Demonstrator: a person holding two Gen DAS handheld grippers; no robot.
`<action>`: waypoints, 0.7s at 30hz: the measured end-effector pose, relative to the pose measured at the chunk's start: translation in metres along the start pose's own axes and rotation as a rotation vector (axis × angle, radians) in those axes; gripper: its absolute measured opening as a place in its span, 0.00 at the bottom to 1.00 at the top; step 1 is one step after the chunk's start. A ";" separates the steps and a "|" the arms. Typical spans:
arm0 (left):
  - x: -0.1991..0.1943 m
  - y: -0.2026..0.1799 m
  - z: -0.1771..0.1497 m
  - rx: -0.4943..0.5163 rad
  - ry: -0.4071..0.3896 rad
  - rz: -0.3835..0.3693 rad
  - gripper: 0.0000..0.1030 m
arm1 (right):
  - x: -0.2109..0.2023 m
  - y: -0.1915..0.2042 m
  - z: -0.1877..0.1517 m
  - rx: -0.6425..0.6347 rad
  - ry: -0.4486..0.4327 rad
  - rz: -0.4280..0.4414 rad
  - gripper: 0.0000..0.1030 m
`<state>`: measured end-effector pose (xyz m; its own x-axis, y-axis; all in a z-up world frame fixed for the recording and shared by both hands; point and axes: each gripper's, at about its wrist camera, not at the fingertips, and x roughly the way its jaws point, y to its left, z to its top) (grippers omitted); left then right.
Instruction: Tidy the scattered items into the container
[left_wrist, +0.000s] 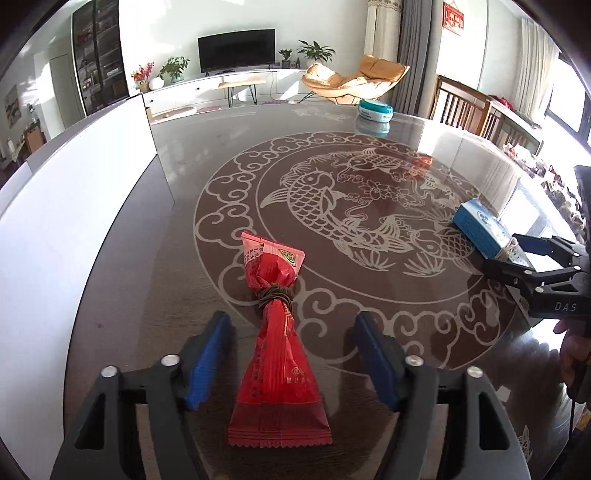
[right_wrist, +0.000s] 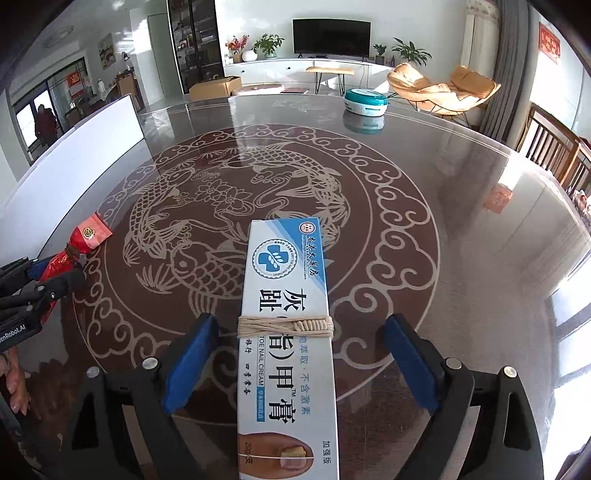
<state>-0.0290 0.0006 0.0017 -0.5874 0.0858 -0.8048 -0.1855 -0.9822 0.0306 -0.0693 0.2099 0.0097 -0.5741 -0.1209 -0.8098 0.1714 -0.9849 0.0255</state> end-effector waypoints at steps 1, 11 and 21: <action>0.002 0.000 0.001 0.000 0.005 0.002 0.89 | 0.000 0.000 0.000 -0.001 0.000 -0.003 0.90; 0.016 0.005 0.005 -0.032 0.040 -0.005 1.00 | 0.007 0.007 0.001 -0.039 0.029 -0.014 1.00; 0.017 0.004 0.003 -0.034 0.038 -0.003 1.00 | 0.008 0.005 0.000 -0.037 0.029 -0.017 1.00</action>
<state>-0.0425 -0.0017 -0.0102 -0.5564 0.0829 -0.8268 -0.1598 -0.9871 0.0086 -0.0734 0.2037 0.0033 -0.5541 -0.1005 -0.8263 0.1918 -0.9814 -0.0093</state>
